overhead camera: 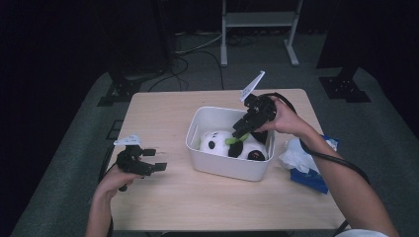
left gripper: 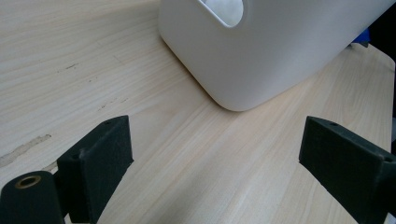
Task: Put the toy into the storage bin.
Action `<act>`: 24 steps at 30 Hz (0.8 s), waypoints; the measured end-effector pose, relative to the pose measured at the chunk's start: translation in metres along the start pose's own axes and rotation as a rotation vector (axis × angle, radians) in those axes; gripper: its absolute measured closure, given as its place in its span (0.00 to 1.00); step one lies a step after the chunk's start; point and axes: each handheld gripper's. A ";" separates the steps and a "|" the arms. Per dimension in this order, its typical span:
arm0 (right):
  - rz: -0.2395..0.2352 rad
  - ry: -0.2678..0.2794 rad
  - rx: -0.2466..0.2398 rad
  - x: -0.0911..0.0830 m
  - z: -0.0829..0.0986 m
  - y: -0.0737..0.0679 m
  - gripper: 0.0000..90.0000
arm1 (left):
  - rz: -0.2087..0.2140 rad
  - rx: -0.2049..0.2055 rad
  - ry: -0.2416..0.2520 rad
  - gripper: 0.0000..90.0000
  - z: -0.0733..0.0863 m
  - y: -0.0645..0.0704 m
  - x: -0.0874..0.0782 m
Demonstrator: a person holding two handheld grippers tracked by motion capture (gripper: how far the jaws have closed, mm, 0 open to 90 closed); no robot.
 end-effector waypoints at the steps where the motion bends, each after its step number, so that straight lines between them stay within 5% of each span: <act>1: 0.004 0.005 0.003 -0.003 0.001 -0.001 0.62 | -0.001 -0.002 0.002 0.09 0.000 0.000 0.000; 24: 0.053 0.066 0.071 -0.044 0.035 -0.006 0.59 | -0.004 -0.003 -0.005 0.09 0.001 0.003 0.002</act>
Point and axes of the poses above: each handheld gripper's, and its own axes: x roughly forward along the jaws, z roughly out of its underside, y roughly to its right, and after that the axes turned 11 degrees about z, right-handed
